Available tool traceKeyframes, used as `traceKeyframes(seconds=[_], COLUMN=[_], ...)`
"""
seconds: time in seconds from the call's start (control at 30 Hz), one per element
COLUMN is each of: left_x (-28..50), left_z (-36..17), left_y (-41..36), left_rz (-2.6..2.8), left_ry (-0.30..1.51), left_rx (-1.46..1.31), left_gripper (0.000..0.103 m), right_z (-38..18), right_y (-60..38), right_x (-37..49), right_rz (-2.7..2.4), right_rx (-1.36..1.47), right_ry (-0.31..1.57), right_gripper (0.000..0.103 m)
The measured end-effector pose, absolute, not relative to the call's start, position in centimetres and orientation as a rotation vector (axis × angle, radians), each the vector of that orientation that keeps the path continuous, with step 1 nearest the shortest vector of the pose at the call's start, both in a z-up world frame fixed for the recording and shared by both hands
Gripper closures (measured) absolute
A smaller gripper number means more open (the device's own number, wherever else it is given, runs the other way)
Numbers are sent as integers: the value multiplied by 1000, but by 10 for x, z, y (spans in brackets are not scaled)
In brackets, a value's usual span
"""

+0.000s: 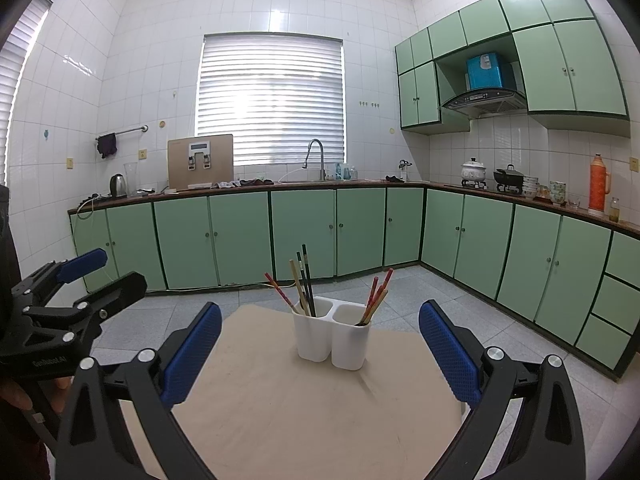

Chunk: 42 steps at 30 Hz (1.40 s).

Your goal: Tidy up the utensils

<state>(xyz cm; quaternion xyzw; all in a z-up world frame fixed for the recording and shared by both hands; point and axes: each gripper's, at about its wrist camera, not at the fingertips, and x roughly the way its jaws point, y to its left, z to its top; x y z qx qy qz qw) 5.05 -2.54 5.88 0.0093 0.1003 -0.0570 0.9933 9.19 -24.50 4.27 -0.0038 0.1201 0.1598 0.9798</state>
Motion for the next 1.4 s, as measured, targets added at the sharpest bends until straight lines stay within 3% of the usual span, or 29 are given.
traceKeyframes(seconds=[1.4], left_x=[53], left_z=[57], left_y=[-25], left_rz=[-108], left_ry=[209], left_rx=[18], left_gripper=[5], right_z=[35], right_y=[-244], right_x=[96], right_rz=[320], right_rx=[-12], right_ry=[253], right_gripper=[6])
